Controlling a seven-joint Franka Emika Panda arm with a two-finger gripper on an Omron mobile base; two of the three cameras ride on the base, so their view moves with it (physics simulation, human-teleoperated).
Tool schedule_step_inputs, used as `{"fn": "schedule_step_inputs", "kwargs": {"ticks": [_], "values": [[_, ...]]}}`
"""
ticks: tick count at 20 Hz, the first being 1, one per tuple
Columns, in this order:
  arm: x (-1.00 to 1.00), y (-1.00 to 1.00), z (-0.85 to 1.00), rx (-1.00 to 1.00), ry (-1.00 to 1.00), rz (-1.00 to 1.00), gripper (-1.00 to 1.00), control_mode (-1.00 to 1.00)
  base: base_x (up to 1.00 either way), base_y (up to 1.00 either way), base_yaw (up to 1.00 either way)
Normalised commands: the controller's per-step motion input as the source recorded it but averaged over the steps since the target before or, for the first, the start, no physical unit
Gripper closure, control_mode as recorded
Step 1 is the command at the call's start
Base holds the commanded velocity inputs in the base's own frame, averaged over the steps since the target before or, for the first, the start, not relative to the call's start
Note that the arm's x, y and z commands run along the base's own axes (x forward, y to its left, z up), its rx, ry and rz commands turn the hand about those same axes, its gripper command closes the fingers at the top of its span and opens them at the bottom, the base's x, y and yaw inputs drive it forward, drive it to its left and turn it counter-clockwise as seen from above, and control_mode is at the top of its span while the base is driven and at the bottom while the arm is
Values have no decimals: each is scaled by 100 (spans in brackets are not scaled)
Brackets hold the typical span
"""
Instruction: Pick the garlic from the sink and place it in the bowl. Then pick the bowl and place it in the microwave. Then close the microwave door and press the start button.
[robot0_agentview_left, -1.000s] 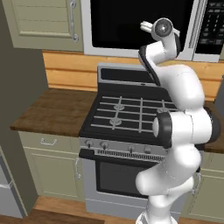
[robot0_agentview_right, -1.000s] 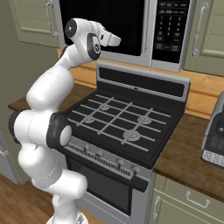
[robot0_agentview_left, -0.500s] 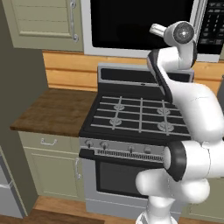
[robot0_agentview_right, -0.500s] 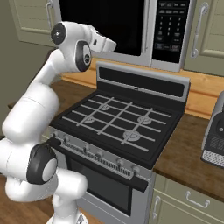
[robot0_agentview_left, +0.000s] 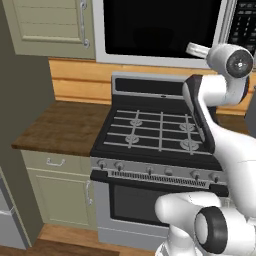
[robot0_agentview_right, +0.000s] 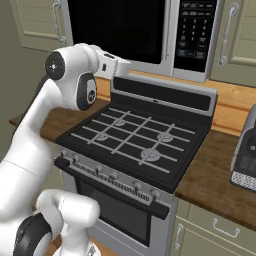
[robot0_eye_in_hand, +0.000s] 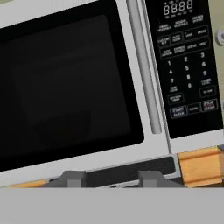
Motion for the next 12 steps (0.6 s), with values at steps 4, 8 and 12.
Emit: {"fn": "schedule_step_inputs", "kwargs": {"ticks": [4,8,12], "values": [[-22,-77,-2,0,0,1,100,-100,0,0,0],[-3,-76,0,0,0,4,100,-100,0,0,0],[0,-68,0,6,0,3,100,-100,0,0,0]]}}
